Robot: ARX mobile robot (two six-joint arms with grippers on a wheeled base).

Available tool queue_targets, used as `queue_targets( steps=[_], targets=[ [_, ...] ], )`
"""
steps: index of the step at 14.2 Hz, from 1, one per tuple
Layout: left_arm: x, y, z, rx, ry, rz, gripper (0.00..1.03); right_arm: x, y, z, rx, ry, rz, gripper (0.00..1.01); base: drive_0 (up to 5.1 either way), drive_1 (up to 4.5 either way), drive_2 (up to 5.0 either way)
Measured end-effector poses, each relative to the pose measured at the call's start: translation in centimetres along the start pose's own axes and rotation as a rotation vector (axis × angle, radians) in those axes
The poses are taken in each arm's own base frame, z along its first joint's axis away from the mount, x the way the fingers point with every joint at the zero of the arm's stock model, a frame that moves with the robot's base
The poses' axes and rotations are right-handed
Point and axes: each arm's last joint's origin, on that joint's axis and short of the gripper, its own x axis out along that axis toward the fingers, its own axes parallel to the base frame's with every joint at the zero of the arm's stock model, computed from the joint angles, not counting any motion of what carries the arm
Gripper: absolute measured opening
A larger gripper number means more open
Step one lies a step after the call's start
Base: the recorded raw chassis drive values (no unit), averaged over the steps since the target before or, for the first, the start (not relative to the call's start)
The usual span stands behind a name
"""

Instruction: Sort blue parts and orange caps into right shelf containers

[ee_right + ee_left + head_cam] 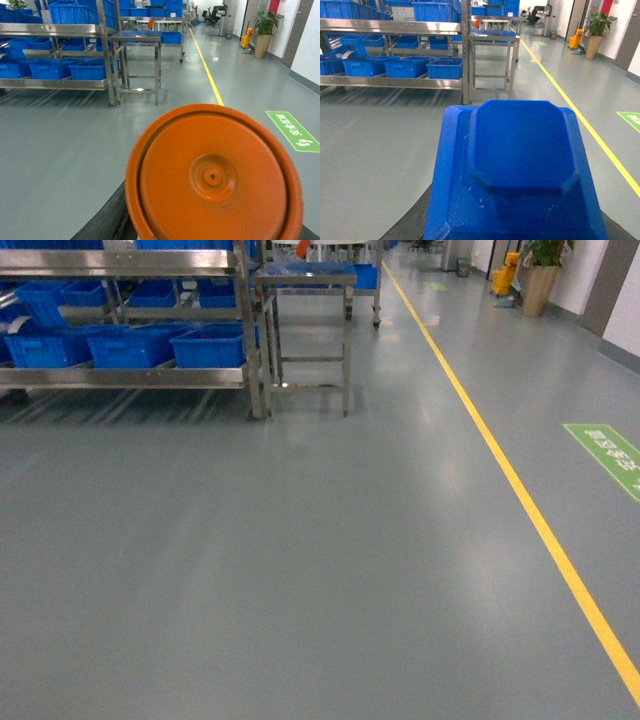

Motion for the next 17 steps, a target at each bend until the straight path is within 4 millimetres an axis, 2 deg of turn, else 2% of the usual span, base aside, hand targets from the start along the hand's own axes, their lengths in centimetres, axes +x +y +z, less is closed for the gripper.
queue_targets(
  steps=[17],
  targets=[
    [0.0, 0.0, -0.01, 0.0, 0.001, 0.0, 0.42, 0.0, 0.0, 0.02, 0.0, -0.002, 0.0, 0.43, 0.0, 4.21, -4.3]
  ],
)
